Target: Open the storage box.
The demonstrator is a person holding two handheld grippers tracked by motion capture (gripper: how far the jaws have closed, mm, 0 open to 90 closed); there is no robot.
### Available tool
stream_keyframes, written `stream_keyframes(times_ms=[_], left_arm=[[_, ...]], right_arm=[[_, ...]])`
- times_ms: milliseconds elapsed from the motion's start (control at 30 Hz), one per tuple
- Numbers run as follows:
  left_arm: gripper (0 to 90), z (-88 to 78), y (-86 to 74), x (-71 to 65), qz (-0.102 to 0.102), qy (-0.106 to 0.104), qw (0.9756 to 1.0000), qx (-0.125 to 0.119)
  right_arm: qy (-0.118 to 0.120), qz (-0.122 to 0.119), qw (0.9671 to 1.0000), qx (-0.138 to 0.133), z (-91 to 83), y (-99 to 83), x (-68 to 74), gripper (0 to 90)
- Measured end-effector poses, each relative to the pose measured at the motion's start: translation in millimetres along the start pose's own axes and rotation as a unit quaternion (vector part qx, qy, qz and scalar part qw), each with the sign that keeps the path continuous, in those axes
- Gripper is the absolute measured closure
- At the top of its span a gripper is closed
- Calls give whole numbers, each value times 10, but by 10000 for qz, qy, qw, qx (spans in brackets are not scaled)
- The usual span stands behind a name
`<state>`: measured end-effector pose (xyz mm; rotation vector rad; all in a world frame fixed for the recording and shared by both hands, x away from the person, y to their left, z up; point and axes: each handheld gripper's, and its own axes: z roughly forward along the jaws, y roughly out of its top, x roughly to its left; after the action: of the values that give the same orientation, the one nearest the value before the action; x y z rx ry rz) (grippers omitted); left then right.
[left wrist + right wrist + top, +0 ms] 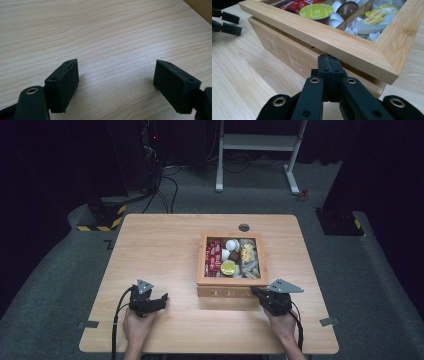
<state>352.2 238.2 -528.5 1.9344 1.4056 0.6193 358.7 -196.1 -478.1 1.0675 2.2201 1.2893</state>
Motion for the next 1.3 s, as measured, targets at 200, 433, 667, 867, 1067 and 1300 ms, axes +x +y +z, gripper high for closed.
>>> stream_keyframes(times_ms=[200, 433, 667, 867, 1067, 1300], left_arm=[[208, 2, 1, -4, 8, 0, 10000, -9], [208, 7, 5, 1, -64, -8, 10000, -19], [232, 10, 9, 9, 0, -23, 10000, -33], [250, 9, 14, 16, -15, 0, 10000, -34], [281, -13, 34, 22, -277, -215, 9993, -120], [286, -121, 191, -101, -139, -704, 9968, -354]], right_arm=[[-121, -101, 9999, -10, -10, 97, 17, 900], [-180, -118, 9998, 2, 47, 176, -27, 900], [-174, -158, 9996, -185, 23, 276, -84, 900], [-74, -185, 9996, -181, -6, 388, -143, 900], [-27, -180, 9995, -248, -29, 449, -165, 900], [-87, -183, 9994, -281, -59, 557, -166, 900]])
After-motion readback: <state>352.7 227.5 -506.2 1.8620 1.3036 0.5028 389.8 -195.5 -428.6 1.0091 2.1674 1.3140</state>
